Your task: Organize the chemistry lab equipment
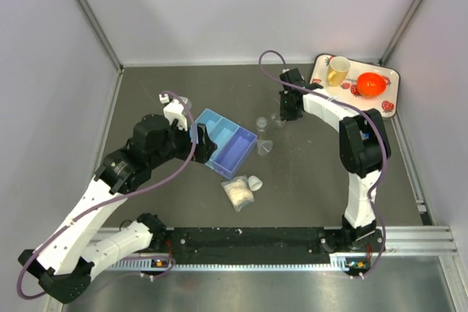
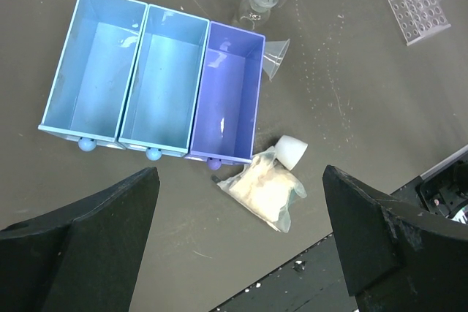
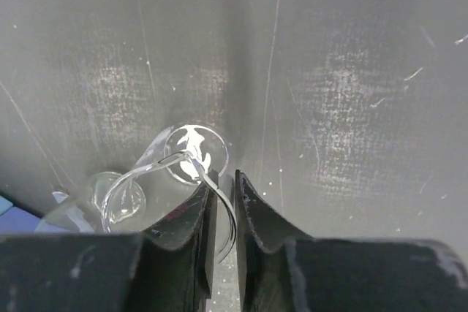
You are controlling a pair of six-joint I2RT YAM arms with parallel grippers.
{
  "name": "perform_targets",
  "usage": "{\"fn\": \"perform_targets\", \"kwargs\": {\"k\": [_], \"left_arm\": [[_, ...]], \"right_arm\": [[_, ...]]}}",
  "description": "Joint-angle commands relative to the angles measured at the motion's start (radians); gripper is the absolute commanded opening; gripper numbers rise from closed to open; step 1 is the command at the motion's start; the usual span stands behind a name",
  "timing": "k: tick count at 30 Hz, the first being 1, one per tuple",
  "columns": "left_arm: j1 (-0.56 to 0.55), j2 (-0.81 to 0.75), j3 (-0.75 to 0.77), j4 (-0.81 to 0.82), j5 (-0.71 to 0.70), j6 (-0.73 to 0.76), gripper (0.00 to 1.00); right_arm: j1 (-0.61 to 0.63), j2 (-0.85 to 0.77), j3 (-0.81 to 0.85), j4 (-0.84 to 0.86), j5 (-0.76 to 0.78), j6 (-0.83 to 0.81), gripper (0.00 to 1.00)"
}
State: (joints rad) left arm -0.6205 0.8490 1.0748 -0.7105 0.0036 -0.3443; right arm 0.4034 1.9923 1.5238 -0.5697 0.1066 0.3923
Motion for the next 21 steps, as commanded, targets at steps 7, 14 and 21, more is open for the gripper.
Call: {"fn": "perform_targets", "kwargs": {"k": [7, 14, 21], "left_arm": [[0.004, 0.012, -0.012, 0.06, 0.015, 0.022, 0.99], [0.004, 0.009, -0.019, 0.066, 0.038, 0.018, 0.99], [0.004, -0.01, -0.03, 0.056, 0.033, 0.024, 0.99]], "right_arm": [[0.027, -0.022, 0.108, -0.058, 0.106, -0.02, 0.0], [0.171, -0.22, 0.168, -0.136, 0.335, -0.163, 0.0], [0.294, -0.354, 0.138, -0.16, 0.236, -0.245, 0.0]]}}
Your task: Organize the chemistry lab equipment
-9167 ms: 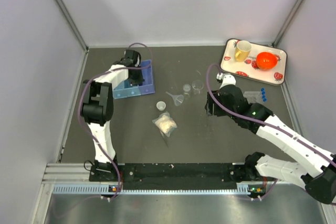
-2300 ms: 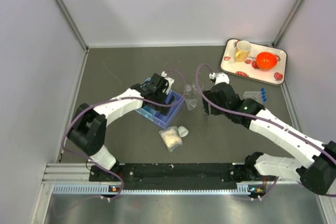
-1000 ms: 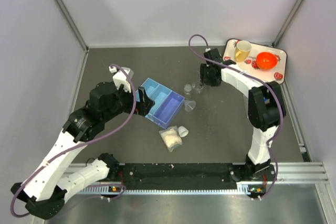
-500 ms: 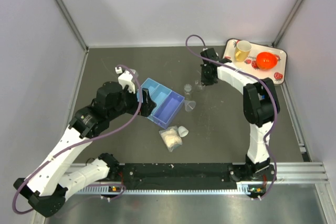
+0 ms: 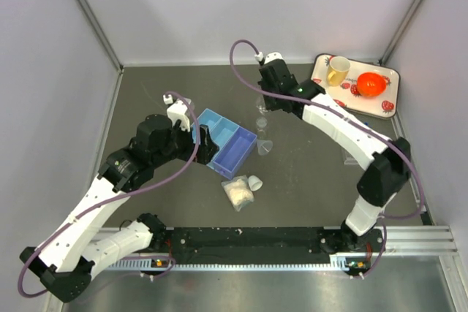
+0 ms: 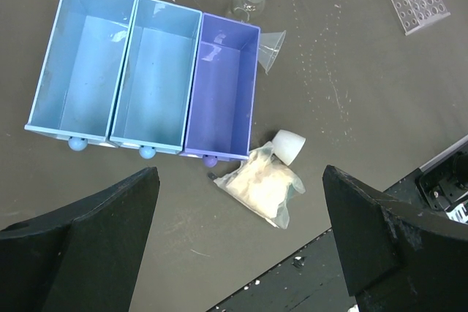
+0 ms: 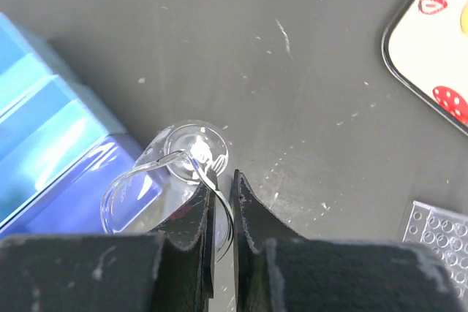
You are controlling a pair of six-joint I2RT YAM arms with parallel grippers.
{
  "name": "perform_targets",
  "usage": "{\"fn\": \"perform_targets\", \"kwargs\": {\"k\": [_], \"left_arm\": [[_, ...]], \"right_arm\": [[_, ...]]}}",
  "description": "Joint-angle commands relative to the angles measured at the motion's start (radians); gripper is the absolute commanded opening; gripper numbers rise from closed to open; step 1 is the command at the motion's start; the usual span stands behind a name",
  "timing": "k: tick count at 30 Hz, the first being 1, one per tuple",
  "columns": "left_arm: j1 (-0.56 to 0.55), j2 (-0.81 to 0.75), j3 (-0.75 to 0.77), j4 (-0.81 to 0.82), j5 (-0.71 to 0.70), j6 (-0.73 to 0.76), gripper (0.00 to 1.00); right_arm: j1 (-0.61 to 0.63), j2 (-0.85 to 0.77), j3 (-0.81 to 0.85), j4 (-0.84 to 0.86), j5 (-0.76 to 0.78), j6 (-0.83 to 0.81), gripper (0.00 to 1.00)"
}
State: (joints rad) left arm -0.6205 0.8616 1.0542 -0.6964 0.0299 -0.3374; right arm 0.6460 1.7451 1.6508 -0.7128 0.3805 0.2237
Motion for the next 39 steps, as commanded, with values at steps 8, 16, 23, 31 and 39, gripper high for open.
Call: {"fn": "perform_targets", "kwargs": {"k": [8, 16, 23, 31, 39], "left_arm": [[0.004, -0.055, -0.008, 0.025, -0.005, 0.026, 0.99], [0.004, -0.139, 0.009, -0.032, -0.001, 0.031, 0.99], [0.004, -0.18, 0.03, -0.083, -0.005, 0.04, 0.99], [0.004, -0.219, 0.023, -0.103, -0.001, 0.044, 0.99], [0.004, -0.225, 0.012, -0.107, 0.008, 0.055, 0.99]], "right_arm": [[0.152, -0.148, -0.097, 0.033, -0.299, -0.185, 0.0], [0.195, -0.067, -0.091, 0.064, -0.45, -0.259, 0.0], [0.253, 0.013, -0.056, 0.07, -0.463, -0.287, 0.0], [0.287, 0.106, -0.006, 0.067, -0.446, -0.29, 0.0], [0.294, 0.154, -0.005, 0.062, -0.445, -0.287, 0.0]]}}
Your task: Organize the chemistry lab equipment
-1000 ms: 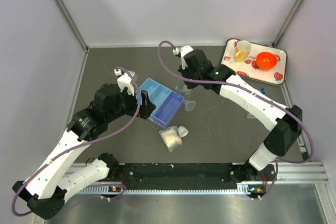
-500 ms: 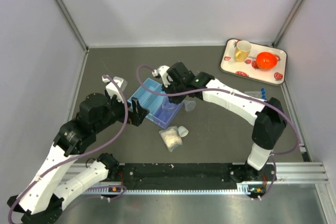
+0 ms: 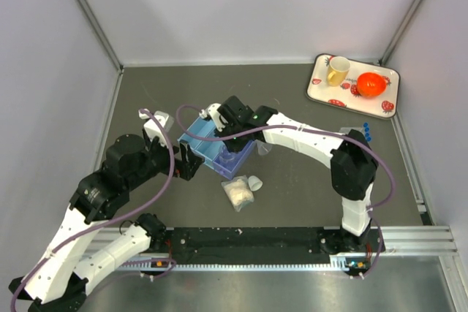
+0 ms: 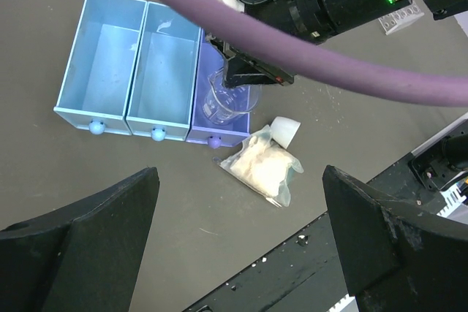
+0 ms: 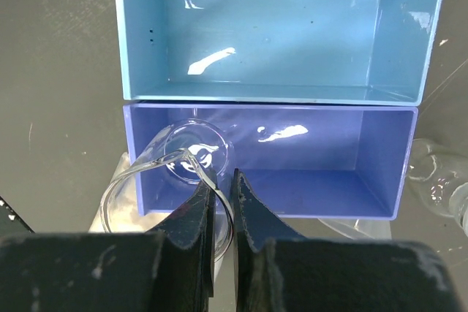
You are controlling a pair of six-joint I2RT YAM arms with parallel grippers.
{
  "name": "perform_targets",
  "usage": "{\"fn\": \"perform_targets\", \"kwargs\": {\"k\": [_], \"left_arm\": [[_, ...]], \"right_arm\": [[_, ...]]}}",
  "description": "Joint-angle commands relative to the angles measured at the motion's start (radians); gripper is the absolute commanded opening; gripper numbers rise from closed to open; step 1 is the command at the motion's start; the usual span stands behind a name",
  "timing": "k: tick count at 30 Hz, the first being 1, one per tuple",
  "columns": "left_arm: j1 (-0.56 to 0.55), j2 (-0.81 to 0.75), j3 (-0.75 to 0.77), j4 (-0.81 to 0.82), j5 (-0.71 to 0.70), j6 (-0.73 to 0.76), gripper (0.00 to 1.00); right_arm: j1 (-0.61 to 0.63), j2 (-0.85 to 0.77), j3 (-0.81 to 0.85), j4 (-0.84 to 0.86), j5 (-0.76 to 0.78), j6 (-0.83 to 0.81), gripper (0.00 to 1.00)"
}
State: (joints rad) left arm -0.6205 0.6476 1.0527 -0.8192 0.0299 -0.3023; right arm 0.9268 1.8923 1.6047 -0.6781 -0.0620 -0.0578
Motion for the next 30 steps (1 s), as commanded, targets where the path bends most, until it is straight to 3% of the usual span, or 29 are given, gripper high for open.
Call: {"fn": "perform_targets", "kwargs": {"k": [1, 25, 30], "left_arm": [[0.004, -0.009, 0.015, 0.017, 0.01, 0.023, 0.99], [0.004, 0.018, 0.012, 0.028, 0.022, 0.031, 0.99], [0.004, 0.017, 0.007, 0.028, 0.022, 0.031, 0.99]], "right_arm": [[0.015, 0.014, 0.04, 0.028, 0.008, -0.004, 0.0], [0.027, 0.1, -0.043, 0.057, 0.007, 0.015, 0.0], [0.03, 0.114, -0.035, 0.063, 0.005, 0.022, 0.12]]}}
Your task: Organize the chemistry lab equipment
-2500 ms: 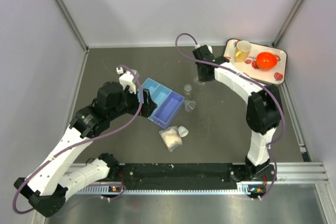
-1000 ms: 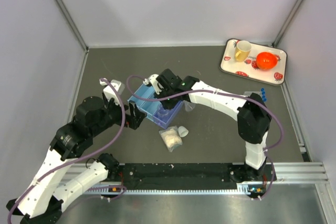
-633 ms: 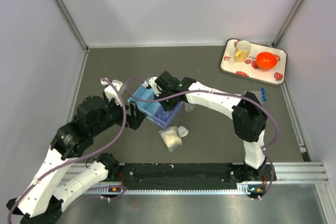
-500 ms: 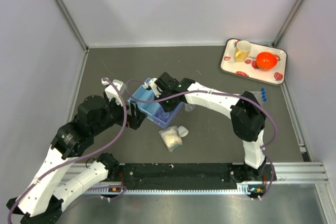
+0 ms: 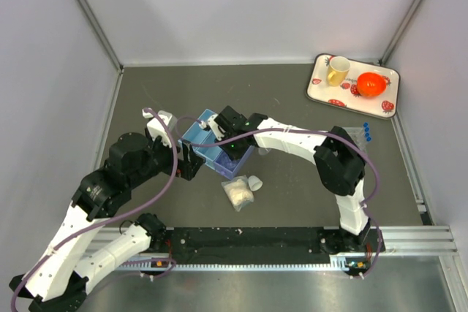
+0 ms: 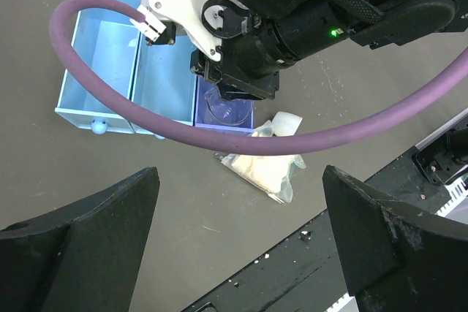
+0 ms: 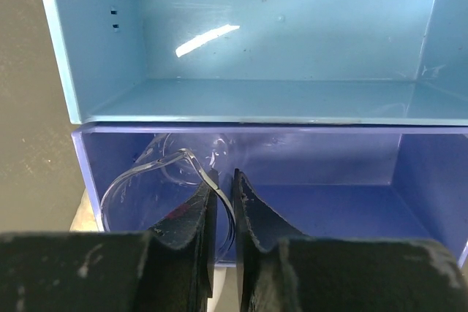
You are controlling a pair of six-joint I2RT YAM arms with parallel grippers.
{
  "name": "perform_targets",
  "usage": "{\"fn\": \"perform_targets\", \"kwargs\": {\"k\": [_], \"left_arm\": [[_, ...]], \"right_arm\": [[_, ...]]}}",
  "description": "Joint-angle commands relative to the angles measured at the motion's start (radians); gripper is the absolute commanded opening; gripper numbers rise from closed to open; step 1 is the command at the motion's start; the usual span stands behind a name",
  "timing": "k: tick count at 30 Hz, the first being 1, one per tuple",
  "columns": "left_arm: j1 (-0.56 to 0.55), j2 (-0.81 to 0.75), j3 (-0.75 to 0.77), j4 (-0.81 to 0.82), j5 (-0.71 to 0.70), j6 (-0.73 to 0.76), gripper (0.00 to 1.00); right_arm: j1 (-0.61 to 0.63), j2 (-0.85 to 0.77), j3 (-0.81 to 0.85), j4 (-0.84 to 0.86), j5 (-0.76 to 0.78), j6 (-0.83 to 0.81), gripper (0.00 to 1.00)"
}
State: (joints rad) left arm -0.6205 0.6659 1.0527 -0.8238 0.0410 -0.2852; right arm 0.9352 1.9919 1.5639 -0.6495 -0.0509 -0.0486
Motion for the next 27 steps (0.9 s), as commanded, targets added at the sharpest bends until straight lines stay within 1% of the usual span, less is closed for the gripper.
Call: {"fn": "perform_targets", "kwargs": {"k": [1, 2, 5, 12, 17, 23, 24, 25, 27], "left_arm": [[0.004, -0.002, 0.007, 0.032, 0.011, 0.014, 0.99], [0.004, -0.002, 0.007, 0.031, 0.011, 0.014, 0.99], [0.004, -0.005, 0.006, 0.029, 0.01, 0.015, 0.99], [0.004, -0.005, 0.004, 0.029, 0.008, 0.017, 0.99], [0.004, 0.001, 0.0, 0.034, 0.011, 0.017, 0.99], [0.004, 0.011, -0.008, 0.046, 0.022, 0.015, 0.99], [0.004, 0.009, -0.007, 0.046, 0.022, 0.015, 0.99], [0.004, 0.011, -0.01, 0.048, 0.022, 0.015, 0.99], [0.004, 0.015, -0.011, 0.054, 0.019, 0.018, 0.99]], "right_arm": [[0.024, 0.016, 0.007, 0.034, -0.003, 0.013, 0.14], [0.024, 0.021, 0.011, 0.034, -0.001, 0.013, 0.18], [0.025, 0.024, 0.015, 0.033, 0.005, 0.012, 0.24], [0.031, 0.016, 0.03, 0.031, 0.008, 0.016, 0.26], [0.034, -0.013, 0.074, 0.019, 0.014, 0.024, 0.28], [0.034, -0.068, 0.16, -0.027, 0.048, 0.024, 0.31], [0.034, -0.076, 0.168, -0.033, 0.089, 0.029, 0.32], [0.036, -0.088, 0.182, -0.044, 0.098, 0.03, 0.36], [0.034, -0.117, 0.193, -0.055, 0.143, 0.041, 0.42]]}}
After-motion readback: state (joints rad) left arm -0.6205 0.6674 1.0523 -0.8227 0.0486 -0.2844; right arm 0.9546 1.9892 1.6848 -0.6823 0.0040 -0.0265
